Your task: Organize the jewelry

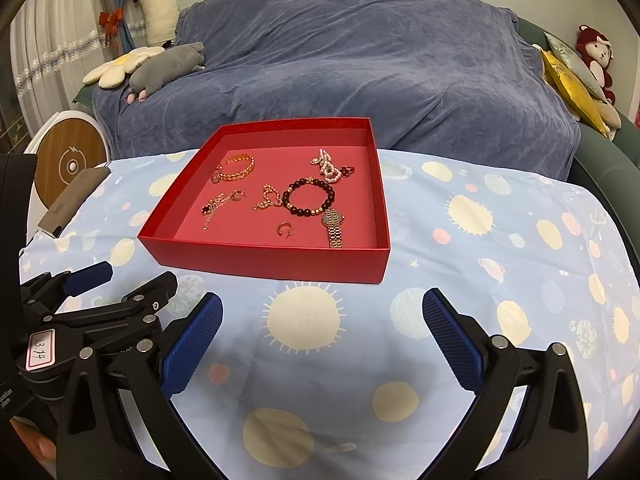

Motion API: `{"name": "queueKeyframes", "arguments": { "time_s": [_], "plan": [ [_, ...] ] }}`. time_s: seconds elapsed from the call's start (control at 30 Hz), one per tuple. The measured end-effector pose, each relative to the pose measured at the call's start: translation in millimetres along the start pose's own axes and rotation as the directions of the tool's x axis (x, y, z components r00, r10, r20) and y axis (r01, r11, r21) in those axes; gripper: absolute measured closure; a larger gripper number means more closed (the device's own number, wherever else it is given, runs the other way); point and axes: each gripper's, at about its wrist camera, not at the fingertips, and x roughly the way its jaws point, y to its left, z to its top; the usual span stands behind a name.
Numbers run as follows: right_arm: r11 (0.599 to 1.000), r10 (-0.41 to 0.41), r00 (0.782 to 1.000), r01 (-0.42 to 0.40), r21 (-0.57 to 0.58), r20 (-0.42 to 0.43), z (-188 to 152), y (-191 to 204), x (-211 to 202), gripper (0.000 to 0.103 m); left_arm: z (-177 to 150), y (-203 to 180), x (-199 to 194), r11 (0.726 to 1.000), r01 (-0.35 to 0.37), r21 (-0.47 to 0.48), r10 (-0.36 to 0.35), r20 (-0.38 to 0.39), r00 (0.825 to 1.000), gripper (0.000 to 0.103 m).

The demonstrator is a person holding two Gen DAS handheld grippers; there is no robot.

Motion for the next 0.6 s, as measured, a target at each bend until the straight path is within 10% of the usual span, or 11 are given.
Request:
{"name": "queueKeyframes", "arguments": {
  "time_s": [0.6],
  "plan": [
    [1.0, -0.001, 1.0, 0.001, 0.012, 0.029, 2.2, -1.6, -6.8, 0.005, 2.6, 1.2, -7.5, 1.0, 0.014, 0.006, -0.015, 0.035, 0.999, 0.016]
  ]
}}
